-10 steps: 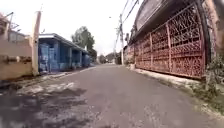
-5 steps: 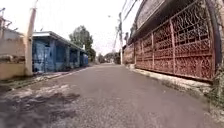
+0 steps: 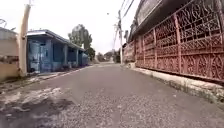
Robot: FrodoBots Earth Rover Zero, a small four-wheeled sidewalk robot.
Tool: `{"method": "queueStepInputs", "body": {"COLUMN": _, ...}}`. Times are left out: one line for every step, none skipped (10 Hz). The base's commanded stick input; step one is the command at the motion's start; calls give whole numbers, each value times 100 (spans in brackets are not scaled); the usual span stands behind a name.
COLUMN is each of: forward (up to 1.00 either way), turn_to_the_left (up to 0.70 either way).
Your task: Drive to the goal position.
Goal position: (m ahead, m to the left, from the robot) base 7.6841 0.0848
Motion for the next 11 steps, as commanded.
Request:
{"method": "queueStepInputs", "body": {"forward": 70, "turn_to_the_left": 0}}
{"method": "queueStepInputs", "body": {"forward": 70, "turn_to_the_left": 0}}
{"method": "queueStepInputs", "body": {"forward": 70, "turn_to_the_left": 0}}
{"method": "queueStepInputs", "body": {"forward": 70, "turn_to_the_left": 0}}
{"method": "queueStepInputs", "body": {"forward": 70, "turn_to_the_left": 0}}
{"method": "queueStepInputs", "body": {"forward": 70, "turn_to_the_left": 0}}
{"method": "queueStepInputs", "body": {"forward": 70, "turn_to_the_left": 0}}
{"method": "queueStepInputs", "body": {"forward": 70, "turn_to_the_left": 0}}
{"method": "queueStepInputs", "body": {"forward": 70, "turn_to_the_left": 0}}
{"method": "queueStepInputs", "body": {"forward": 70, "turn_to_the_left": 0}}
{"method": "queueStepInputs", "body": {"forward": 70, "turn_to_the_left": 0}}
